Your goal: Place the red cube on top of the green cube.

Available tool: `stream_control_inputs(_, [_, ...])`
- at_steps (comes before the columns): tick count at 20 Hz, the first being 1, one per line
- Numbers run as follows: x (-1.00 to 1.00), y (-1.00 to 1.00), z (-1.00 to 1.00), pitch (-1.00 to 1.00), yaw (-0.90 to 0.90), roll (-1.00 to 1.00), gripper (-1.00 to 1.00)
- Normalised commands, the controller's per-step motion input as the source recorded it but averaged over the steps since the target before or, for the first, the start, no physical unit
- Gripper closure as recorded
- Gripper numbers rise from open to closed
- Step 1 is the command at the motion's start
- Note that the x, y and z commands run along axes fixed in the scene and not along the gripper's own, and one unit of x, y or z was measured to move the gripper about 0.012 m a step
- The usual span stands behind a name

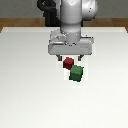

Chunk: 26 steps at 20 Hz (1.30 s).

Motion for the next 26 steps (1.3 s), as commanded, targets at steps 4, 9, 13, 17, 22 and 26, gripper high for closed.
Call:
stream_control_inputs(4, [0.0, 0.0, -0.5, 0.0, 0.0, 0.0, -1.0])
stream_control_inputs(9, [0.0, 0.0, -0.2, 0.0, 0.0, 0.0, 1.0])
stream_control_inputs(13, [0.0, 0.0, 0.0, 0.0, 0.0, 0.0, 1.0])
stream_control_inputs(17, [0.0, 0.0, 0.5, 0.0, 0.0, 0.0, 1.0])
stream_control_inputs(22, [0.0, 0.0, 1.0, 0.0, 0.0, 0.0, 1.0])
stream_control_inputs(26, [0.0, 0.0, 0.75, 0.0, 0.0, 0.0, 1.0])
